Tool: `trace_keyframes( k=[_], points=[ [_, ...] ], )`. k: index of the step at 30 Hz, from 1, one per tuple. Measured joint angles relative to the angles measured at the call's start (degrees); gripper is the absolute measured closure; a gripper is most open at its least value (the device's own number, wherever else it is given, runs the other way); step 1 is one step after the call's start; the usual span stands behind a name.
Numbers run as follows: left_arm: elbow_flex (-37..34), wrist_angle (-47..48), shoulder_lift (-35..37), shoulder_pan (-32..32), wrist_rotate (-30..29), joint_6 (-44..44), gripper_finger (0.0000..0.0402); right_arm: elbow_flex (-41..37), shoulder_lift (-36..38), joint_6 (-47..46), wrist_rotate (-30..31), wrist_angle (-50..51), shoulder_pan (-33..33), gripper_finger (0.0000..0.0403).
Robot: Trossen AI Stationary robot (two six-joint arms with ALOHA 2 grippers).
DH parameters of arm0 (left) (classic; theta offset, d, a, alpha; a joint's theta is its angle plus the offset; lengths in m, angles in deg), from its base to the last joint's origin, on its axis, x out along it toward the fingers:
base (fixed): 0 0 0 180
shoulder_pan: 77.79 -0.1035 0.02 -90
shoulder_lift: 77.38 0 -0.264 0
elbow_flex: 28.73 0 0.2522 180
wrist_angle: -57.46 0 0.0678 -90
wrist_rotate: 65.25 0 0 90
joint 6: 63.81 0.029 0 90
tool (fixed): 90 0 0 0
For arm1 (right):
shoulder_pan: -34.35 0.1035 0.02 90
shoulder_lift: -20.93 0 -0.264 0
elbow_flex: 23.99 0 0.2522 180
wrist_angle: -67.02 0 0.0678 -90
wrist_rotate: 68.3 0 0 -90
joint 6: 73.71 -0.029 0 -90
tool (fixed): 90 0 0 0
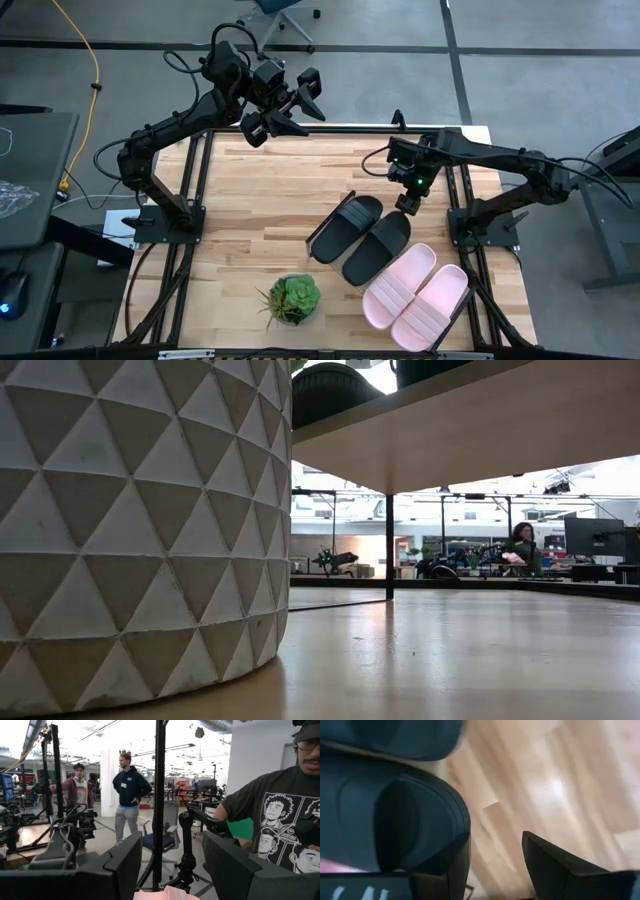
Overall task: Pick and place slides into the shelf
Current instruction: Put the black slides on the shelf, then return to Home Position
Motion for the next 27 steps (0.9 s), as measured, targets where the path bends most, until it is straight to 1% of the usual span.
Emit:
trace_keyframes(
  k=[3,6,8,12,14,18,22,24,27],
  points=[
    [0.0,0.0,0.0,0.0,0.0,0.4,0.0204,0.0,-0.8,0.9,-1.7,-1.0,1.2,0.0233],
    [0.0,0.0,0.0,0.0,0.0,0.4,0.0204,0.0,-1.0,0.7,-1.7,-2.5,1.4,0.0233],
    [0.0,0.0,0.0,0.0,0.0,0.4,0.0204,0.0,-1.0,0.6,0.6,-2.1,1.2,0.0233],
    [0.0,0.0,0.0,0.0,0.0,0.5,0.0204,0.0,-0.8,0.7,7.4,-0.2,-0.1,0.0233],
    [0.0,0.0,0.0,0.0,0.0,0.8,0.0204,0.0,0.0,1.1,7.8,-1.1,-1.3,0.0233],
    [0.0,0.0,0.0,-1.5,-0.4,1.6,0.0204,0.5,3.3,0.9,7.9,-3.2,-4.7,0.0233],
    [0.0,0.0,0.0,-4.1,-3.1,1.7,0.0208,2.7,8.3,0.5,6.9,-7.6,-8.1,0.0236],
    [0.0,0.0,0.1,-5.3,-4.4,3.2,0.022,4.0,11.2,0.5,5.7,-12.0,-9.2,0.0244],
    [0.0,-0.1,0.3,-7.2,-5.6,7.2,0.0253,6.2,15.4,-0.3,5.1,-18.9,-10.1,0.0273]
  ],
)
